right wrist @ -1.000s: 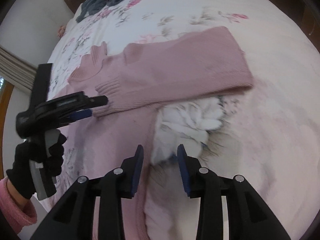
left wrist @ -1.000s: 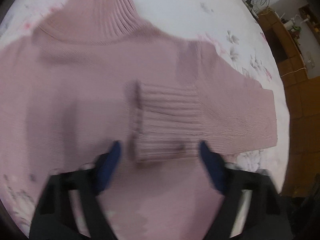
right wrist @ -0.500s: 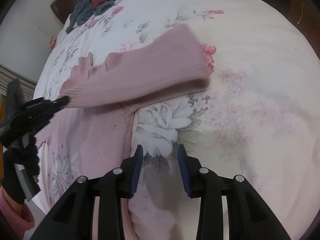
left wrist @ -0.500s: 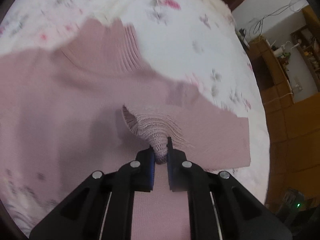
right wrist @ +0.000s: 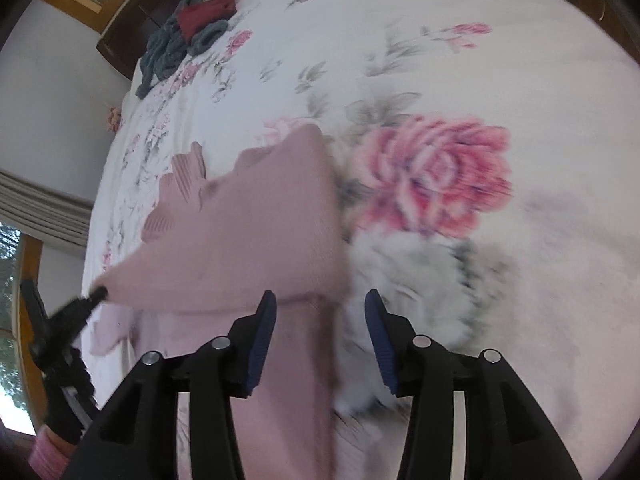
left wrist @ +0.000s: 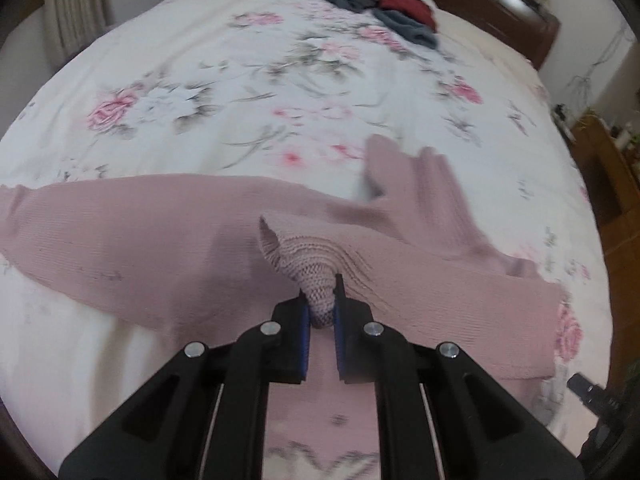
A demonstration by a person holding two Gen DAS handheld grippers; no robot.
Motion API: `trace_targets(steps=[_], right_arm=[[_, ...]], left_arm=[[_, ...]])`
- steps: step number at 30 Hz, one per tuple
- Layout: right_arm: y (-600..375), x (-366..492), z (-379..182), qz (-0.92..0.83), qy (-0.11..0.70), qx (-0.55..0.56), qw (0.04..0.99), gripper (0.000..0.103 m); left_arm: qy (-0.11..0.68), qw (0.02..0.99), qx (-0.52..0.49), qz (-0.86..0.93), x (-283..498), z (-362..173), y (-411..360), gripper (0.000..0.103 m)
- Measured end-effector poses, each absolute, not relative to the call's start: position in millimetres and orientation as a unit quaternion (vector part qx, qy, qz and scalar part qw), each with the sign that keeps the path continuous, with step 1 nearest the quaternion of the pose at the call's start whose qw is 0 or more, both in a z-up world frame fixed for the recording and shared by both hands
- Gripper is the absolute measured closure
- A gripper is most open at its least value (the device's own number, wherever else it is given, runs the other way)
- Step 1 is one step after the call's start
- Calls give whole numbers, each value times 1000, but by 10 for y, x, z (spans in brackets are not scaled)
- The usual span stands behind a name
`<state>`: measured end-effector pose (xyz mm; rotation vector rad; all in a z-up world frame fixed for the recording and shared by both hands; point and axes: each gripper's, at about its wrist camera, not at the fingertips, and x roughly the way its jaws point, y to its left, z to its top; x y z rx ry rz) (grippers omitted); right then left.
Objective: Fold small clothes
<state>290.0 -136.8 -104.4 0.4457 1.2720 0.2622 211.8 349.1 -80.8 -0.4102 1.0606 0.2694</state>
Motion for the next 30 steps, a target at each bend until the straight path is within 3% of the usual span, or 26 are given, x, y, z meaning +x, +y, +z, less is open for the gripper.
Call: trace_targets(steps=[3, 7, 9, 12, 16, 22, 30], right_arm=[[-1223, 3080, -1243, 110, 609, 209, 757, 56], [-1061, 3187, -1497, 75, 644, 165, 743, 68], [-1002, 3196, -1520, 72, 646, 142, 747, 68], [-934, 3197, -1491, 74, 649, 119, 747, 68], [-841, 3137, -1185, 69, 626, 92, 771, 63], [-375, 3091, -1007, 139, 614, 99, 771, 58], [-21, 3155, -1498, 117, 658, 87, 739, 58]], left_arm=[[514, 827, -181, 137, 2195, -969, 3552, 95], [553, 806, -156, 141, 2258, -1347, 3511, 94], [574, 791, -151, 146, 2271, -1545, 3540, 93], [582, 782, -170, 145, 2257, -1663, 3666, 87], [545, 807, -179, 141, 2162, -1336, 3760, 78], [505, 841, -164, 103, 2213, -1011, 3555, 77], [583, 791, -165, 90, 2408, -1738, 3361, 77]])
